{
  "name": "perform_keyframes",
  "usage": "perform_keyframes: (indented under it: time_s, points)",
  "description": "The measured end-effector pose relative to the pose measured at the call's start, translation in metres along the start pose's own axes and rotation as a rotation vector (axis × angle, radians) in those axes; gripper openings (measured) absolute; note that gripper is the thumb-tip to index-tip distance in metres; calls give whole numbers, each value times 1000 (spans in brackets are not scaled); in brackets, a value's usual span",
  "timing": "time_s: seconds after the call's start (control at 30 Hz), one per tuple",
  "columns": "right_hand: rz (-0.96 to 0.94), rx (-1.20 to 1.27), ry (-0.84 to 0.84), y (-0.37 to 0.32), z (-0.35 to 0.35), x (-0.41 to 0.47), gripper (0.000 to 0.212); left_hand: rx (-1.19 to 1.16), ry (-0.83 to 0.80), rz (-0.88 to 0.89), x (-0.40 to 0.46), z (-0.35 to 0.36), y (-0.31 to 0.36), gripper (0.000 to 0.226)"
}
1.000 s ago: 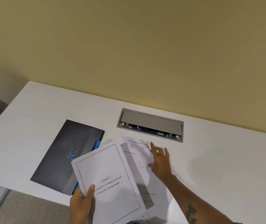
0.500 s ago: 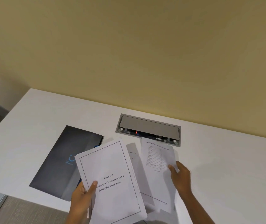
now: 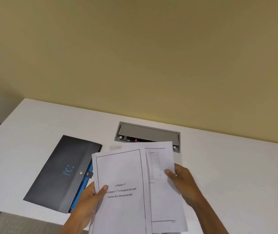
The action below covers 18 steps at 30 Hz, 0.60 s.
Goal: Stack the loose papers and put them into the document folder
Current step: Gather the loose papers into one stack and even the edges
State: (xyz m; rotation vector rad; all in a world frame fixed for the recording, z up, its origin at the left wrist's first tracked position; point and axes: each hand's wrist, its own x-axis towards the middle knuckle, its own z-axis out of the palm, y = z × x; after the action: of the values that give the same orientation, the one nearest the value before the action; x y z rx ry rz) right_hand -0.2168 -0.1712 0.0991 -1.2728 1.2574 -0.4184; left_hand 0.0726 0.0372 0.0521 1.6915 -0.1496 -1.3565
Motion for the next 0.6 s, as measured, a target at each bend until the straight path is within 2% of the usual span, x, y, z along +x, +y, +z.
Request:
perform_keyframes:
  time_s: [0.23,0.43,0.5,0.53,0.6]
  points:
    - [56,-9,-277,7,51,-18,26,85,-42,-119,-14,12,5,40]
    - [185,9,-403,19,56,-14,32,154,-12,-172,-15,8,-4,36]
    - [227,56,-380,23,54,-10,36,187,9,-153,-15,6,-7,37]
    - [212,43,-311,26,52,-8,33,216,33,-133,-16,5,-9,37]
    - [153,-151,-42,41,47,-2,17,257,101,-96,-17,2,-14,34]
